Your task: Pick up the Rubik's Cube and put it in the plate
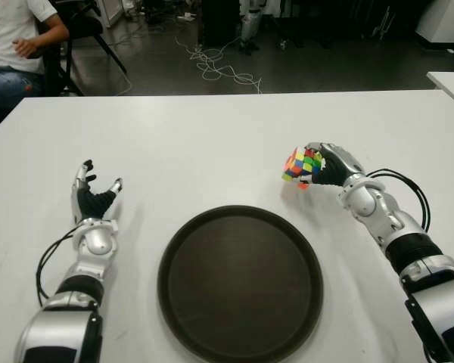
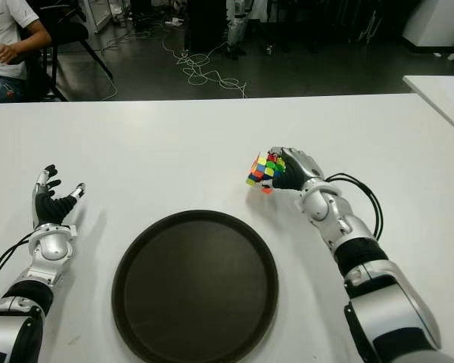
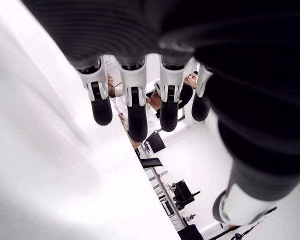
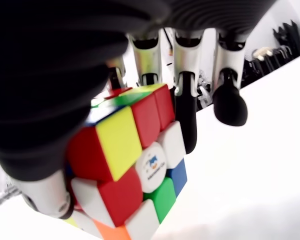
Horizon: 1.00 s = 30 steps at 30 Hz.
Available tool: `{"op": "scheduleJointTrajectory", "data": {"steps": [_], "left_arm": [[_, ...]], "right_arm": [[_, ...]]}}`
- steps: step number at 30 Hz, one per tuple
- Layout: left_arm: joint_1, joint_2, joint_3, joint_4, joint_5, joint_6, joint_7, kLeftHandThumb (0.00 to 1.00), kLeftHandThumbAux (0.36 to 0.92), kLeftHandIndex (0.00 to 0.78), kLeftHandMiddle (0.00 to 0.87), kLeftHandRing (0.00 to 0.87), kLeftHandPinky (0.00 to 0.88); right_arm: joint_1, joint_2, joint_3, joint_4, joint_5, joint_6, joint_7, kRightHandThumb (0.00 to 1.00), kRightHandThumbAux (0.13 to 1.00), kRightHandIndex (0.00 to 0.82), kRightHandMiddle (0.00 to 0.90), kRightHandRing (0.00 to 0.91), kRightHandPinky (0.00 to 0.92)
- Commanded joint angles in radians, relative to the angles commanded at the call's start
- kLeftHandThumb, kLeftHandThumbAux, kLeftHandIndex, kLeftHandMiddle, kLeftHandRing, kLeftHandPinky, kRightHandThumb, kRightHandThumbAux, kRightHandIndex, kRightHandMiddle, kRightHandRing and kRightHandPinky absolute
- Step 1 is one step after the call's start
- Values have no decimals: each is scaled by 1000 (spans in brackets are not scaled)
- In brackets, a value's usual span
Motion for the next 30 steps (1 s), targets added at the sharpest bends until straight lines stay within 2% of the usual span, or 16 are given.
{"op": "scheduleJointTrajectory", "data": {"steps": [3, 14, 26, 30], "left_arm": [[0, -1, 2, 0, -3, 2, -2, 0, 735, 113, 196, 219, 249], [0, -6, 15, -1, -20, 7, -22, 0, 702, 92, 154, 163, 171], [1, -4, 9, -4, -14, -4, -10, 16, 739, 114, 155, 158, 161], [0, -3, 7, -3, -12, -4, -7, 30, 741, 119, 158, 167, 185]], "right_arm": [[0, 5, -9, 5, 16, 4, 14, 701, 723, 435, 768, 775, 770], [0, 10, -18, 13, 37, -6, 27, 702, 723, 436, 768, 770, 760], [2, 17, -31, 22, 50, -21, 27, 702, 724, 435, 770, 775, 764], [7, 24, -44, 22, 61, -30, 19, 701, 724, 435, 768, 776, 768]]}}
